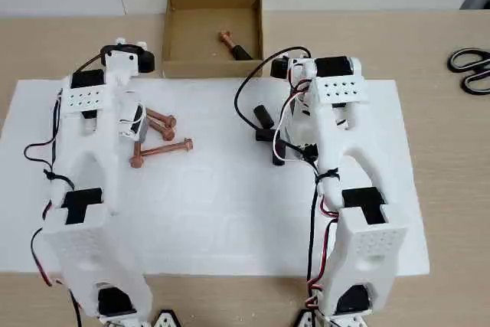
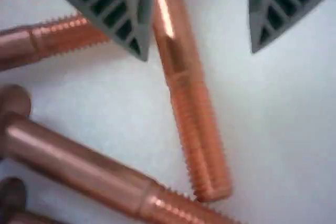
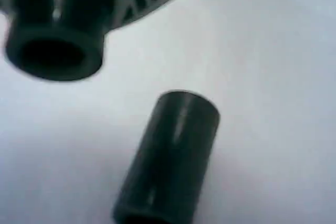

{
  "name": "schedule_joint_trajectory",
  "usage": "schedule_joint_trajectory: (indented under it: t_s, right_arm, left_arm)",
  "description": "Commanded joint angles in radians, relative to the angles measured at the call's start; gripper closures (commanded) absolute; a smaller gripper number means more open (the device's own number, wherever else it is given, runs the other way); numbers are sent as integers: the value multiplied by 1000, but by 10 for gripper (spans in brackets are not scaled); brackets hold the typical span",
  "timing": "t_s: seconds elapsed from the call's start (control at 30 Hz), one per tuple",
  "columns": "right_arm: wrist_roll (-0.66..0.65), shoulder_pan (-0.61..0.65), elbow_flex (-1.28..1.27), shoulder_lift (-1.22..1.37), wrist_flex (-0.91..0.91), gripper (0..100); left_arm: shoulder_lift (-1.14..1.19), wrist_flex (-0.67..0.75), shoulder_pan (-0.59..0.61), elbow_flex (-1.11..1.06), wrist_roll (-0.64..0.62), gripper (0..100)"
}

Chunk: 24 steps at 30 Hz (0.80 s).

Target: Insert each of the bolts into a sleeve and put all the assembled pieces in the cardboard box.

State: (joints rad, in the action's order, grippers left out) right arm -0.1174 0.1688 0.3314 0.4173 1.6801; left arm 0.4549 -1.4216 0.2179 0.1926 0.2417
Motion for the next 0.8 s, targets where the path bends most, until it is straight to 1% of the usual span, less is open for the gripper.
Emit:
schedule_joint_trajectory:
  t_s: [0.0,0.27,0.57,0.63,0.73,0.77]
  right_arm:
    - [-3,4,46,-8,15,995]
    - [-3,4,46,-10,15,995]
    - [-3,4,46,-10,15,995]
    - [-3,4,46,-10,15,995]
    - [-3,4,46,-10,15,995]
    - [-3,4,46,-12,15,995]
  left_arm:
    - [-68,-3,-2,38,-5,878]
    - [64,69,-3,31,-57,881]
    - [80,89,-3,33,-91,884]
    - [80,89,-5,33,-95,918]
    - [80,89,-5,33,-95,995]
    - [80,87,-5,33,-95,994]
